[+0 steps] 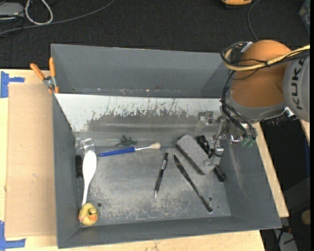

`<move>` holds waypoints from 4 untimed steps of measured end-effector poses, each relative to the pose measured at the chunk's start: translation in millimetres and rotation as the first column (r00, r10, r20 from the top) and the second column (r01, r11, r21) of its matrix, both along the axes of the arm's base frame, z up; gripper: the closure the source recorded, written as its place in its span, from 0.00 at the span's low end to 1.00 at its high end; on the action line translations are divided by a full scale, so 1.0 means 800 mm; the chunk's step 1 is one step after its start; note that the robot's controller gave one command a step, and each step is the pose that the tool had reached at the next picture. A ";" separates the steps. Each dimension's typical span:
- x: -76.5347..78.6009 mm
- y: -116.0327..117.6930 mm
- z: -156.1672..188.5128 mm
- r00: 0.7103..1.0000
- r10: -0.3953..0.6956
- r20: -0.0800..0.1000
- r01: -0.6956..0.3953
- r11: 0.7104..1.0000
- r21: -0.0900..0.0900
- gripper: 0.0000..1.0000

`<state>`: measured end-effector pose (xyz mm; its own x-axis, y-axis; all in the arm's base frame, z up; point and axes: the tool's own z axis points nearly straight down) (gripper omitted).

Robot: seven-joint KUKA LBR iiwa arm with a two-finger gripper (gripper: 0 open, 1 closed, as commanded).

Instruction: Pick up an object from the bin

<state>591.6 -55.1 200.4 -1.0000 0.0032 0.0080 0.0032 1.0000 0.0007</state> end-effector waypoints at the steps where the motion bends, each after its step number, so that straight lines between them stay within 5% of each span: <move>1: 0.001 0.000 0.006 1.000 0.001 0.007 -0.001 1.000 -0.001 0.00; 2: 0.020 -0.018 -0.094 0.998 -0.060 0.010 0.060 0.998 0.001 0.00; 3: 0.024 -0.022 -0.158 0.966 -0.258 0.019 0.258 0.966 0.004 0.00; 4: 0.016 -0.007 -0.161 0.974 -0.226 0.014 0.226 0.974 0.001 0.00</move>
Offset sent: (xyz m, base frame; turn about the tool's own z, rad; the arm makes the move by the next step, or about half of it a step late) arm 0.0234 -0.0251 -0.1304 0.1056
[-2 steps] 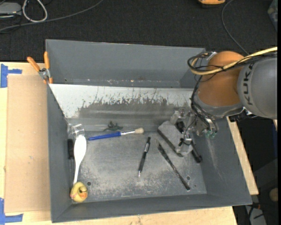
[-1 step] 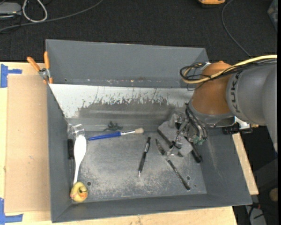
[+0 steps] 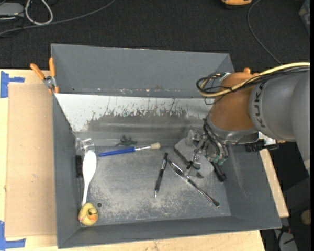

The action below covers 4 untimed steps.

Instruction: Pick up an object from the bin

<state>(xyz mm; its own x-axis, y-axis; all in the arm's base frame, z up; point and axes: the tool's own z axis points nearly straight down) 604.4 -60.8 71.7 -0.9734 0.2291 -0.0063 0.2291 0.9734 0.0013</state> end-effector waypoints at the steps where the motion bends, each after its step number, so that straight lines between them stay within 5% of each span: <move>1: 0.005 -0.007 -0.003 1.000 -0.017 0.006 0.017 1.000 0.002 0.00; 2: -0.004 0.013 0.000 0.972 -0.233 0.007 0.233 0.973 0.003 1.00; 4: -0.005 0.013 0.012 0.973 -0.231 0.004 0.231 0.973 0.003 1.00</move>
Offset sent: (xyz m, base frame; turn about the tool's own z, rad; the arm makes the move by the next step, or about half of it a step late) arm -0.0052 0.0102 -0.0017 0.2369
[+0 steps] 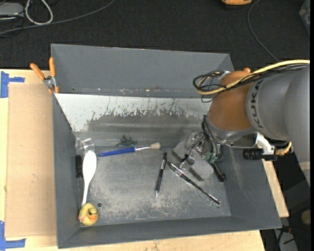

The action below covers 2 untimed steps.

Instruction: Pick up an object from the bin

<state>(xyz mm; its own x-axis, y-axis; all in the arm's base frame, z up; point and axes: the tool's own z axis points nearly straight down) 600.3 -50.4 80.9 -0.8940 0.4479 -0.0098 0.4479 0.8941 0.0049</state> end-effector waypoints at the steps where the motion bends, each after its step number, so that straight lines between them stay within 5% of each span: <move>1: 0.001 0.000 0.016 1.000 0.001 0.003 -0.001 1.000 0.000 1.00; 2: 0.000 0.000 0.030 1.000 0.002 0.000 -0.002 1.000 0.001 1.00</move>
Offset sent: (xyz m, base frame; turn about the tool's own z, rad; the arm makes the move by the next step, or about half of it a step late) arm 0.0007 -0.0001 0.0384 -0.0010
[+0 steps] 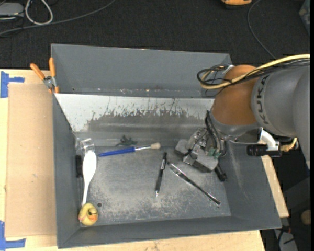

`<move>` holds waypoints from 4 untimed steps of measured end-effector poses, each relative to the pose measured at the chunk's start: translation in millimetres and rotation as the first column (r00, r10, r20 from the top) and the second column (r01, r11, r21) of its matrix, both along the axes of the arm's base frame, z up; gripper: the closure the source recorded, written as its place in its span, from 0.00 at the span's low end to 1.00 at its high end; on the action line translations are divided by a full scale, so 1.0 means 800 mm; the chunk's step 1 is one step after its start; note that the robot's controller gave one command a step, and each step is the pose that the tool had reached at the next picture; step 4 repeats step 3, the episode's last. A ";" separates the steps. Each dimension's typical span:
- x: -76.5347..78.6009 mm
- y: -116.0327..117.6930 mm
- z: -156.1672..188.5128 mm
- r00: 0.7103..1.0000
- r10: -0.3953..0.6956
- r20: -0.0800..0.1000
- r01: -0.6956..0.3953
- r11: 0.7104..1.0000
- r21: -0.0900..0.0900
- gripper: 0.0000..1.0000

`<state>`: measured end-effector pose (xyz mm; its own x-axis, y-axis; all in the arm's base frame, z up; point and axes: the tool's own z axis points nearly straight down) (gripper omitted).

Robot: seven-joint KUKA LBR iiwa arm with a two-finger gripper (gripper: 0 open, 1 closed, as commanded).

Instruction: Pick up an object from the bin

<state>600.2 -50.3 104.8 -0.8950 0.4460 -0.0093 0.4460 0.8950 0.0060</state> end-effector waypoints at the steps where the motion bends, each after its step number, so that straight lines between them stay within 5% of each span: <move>1: -0.001 0.000 0.029 1.000 0.002 -0.001 -0.002 1.000 0.001 1.00; 4: 0.000 0.000 0.060 1.000 0.005 0.001 -0.005 1.000 0.001 1.00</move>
Offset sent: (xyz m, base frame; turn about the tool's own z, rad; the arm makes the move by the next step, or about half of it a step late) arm -0.0009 0.0001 0.0310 -0.0010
